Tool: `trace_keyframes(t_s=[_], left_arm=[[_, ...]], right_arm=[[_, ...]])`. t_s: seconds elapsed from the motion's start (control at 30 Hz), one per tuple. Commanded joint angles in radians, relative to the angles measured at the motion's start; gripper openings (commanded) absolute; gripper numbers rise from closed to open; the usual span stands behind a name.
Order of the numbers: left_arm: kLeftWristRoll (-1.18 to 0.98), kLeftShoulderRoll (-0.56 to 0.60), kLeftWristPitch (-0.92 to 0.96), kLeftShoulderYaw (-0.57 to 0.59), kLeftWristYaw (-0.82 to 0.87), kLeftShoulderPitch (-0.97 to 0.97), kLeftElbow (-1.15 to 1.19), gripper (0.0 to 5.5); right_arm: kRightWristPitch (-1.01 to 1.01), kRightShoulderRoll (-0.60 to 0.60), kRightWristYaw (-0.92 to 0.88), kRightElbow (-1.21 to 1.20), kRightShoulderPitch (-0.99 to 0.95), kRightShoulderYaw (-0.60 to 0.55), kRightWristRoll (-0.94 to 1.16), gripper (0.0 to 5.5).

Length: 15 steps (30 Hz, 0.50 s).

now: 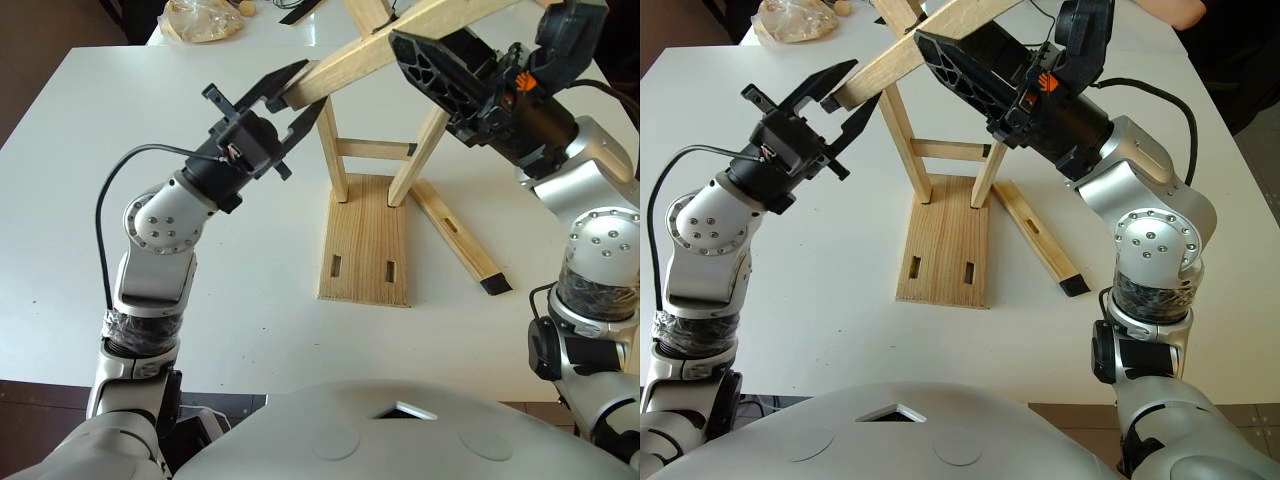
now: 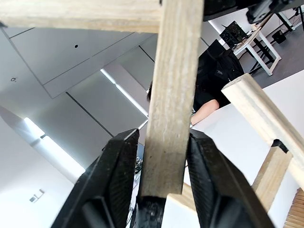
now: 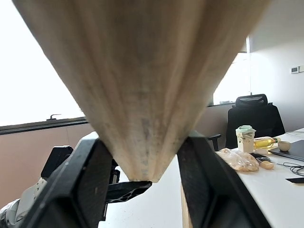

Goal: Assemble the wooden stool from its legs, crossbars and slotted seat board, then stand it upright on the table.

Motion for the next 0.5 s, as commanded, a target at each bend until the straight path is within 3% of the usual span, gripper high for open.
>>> trace_keyframes(t_s=[0.03, 0.23, 0.33, 0.5], left_arm=[[0.001, 0.003, 0.010, 0.007, -0.004, -0.004, 0.002, 2.45], [0.035, 0.014, -0.019, 0.013, 0.002, 0.003, 0.038, 3.36], [0.062, 0.033, -0.074, 0.061, 0.027, 0.012, 0.143, 3.80], [0.152, 0.104, -0.233, 0.122, 0.057, 0.100, 0.321, 3.89]], right_arm=[[-0.009, -0.007, 0.001, -0.003, -0.008, -0.008, -0.008, 2.00], [-0.011, -0.004, 0.001, 0.002, -0.019, -0.011, -0.006, 2.00], [0.021, 0.000, -0.039, 0.007, -0.030, -0.072, 0.124, 2.00], [0.046, -0.092, -0.019, 0.028, -0.058, -0.138, 0.198, 2.00]])
